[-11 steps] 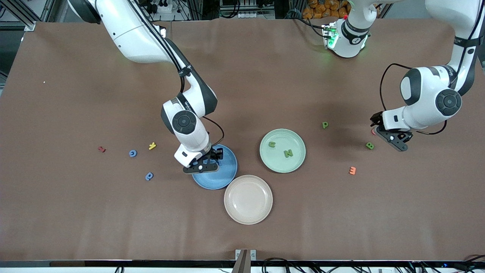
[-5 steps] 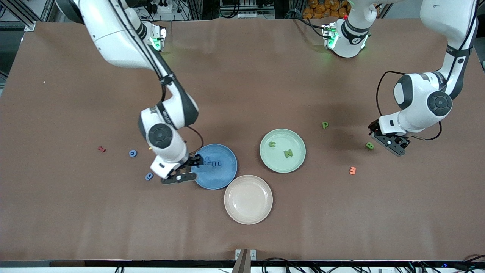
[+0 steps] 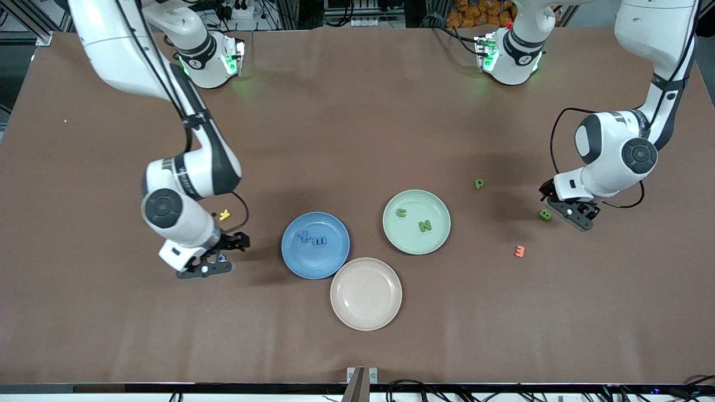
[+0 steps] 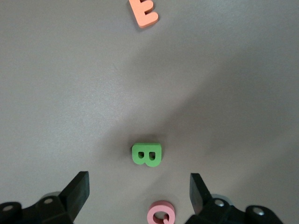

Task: Sort letters by color into matching plates
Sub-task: 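Move the right gripper to blue G while the left gripper nears B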

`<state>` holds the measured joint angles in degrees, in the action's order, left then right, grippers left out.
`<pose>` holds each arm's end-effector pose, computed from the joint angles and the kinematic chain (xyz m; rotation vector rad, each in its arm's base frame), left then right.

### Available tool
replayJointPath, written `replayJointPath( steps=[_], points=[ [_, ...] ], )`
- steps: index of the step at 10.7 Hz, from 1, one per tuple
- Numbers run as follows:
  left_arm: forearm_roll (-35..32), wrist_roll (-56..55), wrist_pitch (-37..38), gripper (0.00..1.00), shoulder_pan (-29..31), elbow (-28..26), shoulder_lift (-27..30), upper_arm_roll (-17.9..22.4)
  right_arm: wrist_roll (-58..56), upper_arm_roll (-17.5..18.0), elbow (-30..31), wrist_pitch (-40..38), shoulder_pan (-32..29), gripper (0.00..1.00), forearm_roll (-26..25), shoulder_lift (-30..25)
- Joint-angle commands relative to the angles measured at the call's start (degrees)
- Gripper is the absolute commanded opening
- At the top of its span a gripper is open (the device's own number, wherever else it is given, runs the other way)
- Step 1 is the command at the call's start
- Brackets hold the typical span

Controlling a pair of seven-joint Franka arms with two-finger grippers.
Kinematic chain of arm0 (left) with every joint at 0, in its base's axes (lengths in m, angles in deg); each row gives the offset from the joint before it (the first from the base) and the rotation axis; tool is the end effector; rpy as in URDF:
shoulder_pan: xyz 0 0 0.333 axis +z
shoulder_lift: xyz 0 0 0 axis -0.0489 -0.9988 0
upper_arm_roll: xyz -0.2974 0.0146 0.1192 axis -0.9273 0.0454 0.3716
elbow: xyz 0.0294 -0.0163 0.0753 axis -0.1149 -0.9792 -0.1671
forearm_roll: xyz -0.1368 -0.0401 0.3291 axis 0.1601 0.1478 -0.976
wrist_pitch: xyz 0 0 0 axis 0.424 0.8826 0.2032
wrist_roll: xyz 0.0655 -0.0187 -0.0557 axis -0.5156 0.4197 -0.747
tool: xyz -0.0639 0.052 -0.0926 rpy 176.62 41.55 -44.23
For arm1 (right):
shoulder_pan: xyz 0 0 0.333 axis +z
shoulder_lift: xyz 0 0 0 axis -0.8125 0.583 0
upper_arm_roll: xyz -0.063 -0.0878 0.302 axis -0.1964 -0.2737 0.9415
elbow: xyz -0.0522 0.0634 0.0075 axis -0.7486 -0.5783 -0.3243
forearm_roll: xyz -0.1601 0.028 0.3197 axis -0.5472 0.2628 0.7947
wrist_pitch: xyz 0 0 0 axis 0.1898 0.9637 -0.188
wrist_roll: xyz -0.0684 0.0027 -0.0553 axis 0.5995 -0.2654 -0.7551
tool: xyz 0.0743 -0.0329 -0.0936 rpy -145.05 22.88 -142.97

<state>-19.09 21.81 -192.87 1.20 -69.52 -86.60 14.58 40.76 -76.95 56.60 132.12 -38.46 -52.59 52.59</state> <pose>0.5244 0.0240 0.2376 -2.9146 1.0987 0.0061 0.6408 0.1523 0.2853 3.0720 0.3019 0.0260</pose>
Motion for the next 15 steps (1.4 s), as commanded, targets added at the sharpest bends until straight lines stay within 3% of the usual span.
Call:
replayJointPath(
  steps=[1,3,5,7,15],
  points=[
    [1.31,-0.96,-2.56,0.9,-0.77,-0.24,-1.54,0.45,-8.88,0.92,8.53,0.48,-4.96,1.0,-0.73,-7.13],
    [1.31,-3.5,-3.88,0.89,-1.12,-0.24,-2.59,0.45,-14.23,0.92,13.96,2.75,-8.47,1.0,-0.73,-10.3],
    [1.31,-3.69,-5.11,0.89,-1.21,-0.32,-3.47,0.45,-19.59,1.09,22.82,11.95,-11.91,1.0,-0.64,-13.11],
    [1.31,-3.69,-6.43,0.87,-1.3,-0.24,-4.35,0.45,-20.85,1.18,27.51,17.77,-12.97,1.0,-0.55,-13.12],
    [1.31,-4.66,-8.1,0.79,-1.74,-0.24,-5.67,0.36,-20.5,1.53,31.57,26.75,-12.8,1.0,-0.29,-9.79]
  ],
)
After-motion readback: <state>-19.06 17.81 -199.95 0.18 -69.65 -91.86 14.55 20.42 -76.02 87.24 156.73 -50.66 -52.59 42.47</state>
